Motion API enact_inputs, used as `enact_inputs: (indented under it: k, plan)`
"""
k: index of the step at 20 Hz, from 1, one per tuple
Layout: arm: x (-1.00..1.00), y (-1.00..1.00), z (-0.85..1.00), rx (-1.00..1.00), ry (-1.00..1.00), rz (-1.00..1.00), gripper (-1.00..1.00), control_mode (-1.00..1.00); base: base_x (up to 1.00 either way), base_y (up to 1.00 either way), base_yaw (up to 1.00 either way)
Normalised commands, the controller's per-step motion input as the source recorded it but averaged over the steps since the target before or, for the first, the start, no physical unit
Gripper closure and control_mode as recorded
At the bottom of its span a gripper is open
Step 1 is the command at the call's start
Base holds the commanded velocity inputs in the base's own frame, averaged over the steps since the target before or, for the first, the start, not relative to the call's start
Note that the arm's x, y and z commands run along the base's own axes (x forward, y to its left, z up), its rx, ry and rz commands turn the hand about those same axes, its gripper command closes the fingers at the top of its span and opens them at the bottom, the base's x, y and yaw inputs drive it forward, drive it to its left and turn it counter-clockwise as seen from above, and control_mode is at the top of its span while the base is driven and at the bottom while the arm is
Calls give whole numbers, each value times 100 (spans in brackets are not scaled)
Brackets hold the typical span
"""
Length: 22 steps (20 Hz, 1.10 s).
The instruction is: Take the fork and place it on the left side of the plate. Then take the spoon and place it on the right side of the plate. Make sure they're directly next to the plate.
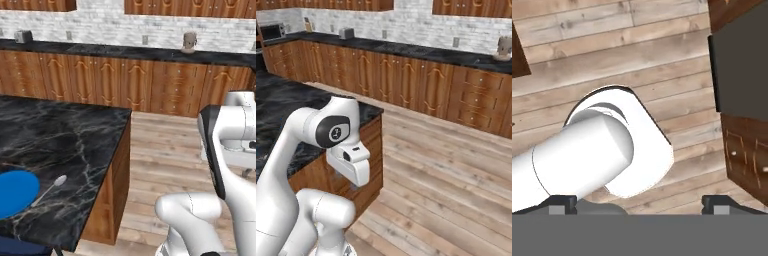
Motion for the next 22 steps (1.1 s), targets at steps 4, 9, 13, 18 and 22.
enact_inputs:
  k: [4,9,13,18,22]
  plan:
    - [0,0,0,0,0,0,-100,100,100,-99,0]
    - [0,0,0,0,0,0,-100,100,100,-100,0]
    - [0,0,0,0,0,0,-100,100,100,-97,0]
    - [0,0,0,0,0,0,-100,100,100,-74,0]
    - [0,0,0,0,0,0,-100,100,100,-44,-2]
